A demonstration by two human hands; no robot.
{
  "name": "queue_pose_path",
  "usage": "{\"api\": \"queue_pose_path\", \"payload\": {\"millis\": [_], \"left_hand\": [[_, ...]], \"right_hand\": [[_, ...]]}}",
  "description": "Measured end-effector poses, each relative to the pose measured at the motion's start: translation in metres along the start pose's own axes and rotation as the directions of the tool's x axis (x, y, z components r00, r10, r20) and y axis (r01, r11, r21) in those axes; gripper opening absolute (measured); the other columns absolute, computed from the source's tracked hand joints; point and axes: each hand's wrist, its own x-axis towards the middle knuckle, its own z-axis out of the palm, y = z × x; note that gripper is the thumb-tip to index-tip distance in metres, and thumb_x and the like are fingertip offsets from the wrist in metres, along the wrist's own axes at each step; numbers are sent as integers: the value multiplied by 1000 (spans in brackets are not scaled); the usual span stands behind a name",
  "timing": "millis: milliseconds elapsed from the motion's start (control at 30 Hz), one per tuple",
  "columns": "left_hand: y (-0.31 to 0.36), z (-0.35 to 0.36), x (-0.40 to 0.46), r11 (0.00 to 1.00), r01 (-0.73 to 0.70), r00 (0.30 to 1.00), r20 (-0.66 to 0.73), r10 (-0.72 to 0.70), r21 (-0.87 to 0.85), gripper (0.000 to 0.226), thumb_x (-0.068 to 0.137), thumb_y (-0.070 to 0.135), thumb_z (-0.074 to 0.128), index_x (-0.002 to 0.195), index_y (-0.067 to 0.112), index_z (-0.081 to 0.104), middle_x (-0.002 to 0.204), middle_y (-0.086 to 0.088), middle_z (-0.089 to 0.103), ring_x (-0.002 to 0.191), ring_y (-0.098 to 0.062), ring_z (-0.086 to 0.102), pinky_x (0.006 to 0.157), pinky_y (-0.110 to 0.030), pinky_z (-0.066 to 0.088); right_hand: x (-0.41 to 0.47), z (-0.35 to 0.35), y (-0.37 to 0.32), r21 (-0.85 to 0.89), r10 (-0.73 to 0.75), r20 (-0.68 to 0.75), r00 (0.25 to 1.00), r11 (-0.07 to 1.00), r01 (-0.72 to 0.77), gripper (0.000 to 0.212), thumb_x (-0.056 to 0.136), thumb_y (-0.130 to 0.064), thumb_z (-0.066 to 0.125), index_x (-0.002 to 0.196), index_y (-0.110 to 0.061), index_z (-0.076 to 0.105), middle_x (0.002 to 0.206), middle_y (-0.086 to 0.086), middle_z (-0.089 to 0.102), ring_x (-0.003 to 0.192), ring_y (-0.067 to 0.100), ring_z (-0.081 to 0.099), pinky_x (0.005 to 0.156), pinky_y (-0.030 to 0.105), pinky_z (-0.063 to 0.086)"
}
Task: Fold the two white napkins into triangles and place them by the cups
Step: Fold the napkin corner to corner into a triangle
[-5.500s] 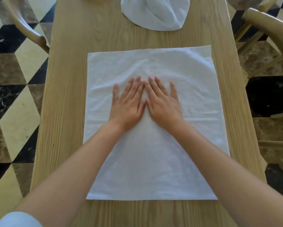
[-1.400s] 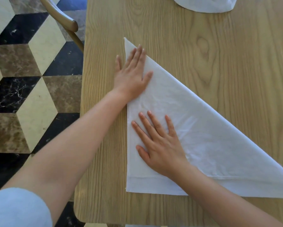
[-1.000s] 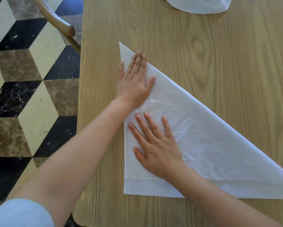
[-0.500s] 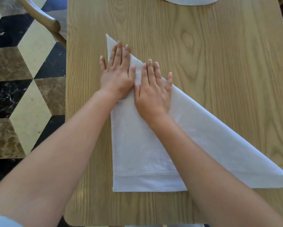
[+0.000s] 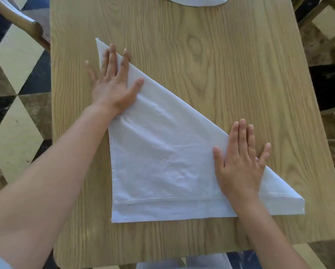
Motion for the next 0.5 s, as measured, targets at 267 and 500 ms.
{"api": "queue_pose_path", "payload": {"millis": [267, 500], "left_hand": [[138, 27, -106, 960, -273, 961, -60, 269, -67, 57, 95, 45, 20, 149, 28, 16, 158, 1, 11, 145, -14, 8, 113, -52, 0], [63, 24, -91, 985, -166, 986, -30, 165, -55, 65, 88, 52, 18, 149, 30, 16, 158, -4, 8, 146, -18, 8, 115, -45, 3]], "right_hand": [[5, 0, -35, 76, -165, -64, 984, 983, 170, 54, 96, -29, 21, 148, -16, 15, 154, -4, 7, 144, 17, 9, 112, 54, -2], [-11, 2, 48, -25, -114, -31, 993, 993, 114, 62, 94, -41, 22, 149, -16, 9, 157, -3, 5, 144, 13, 4, 115, 50, 1]]}}
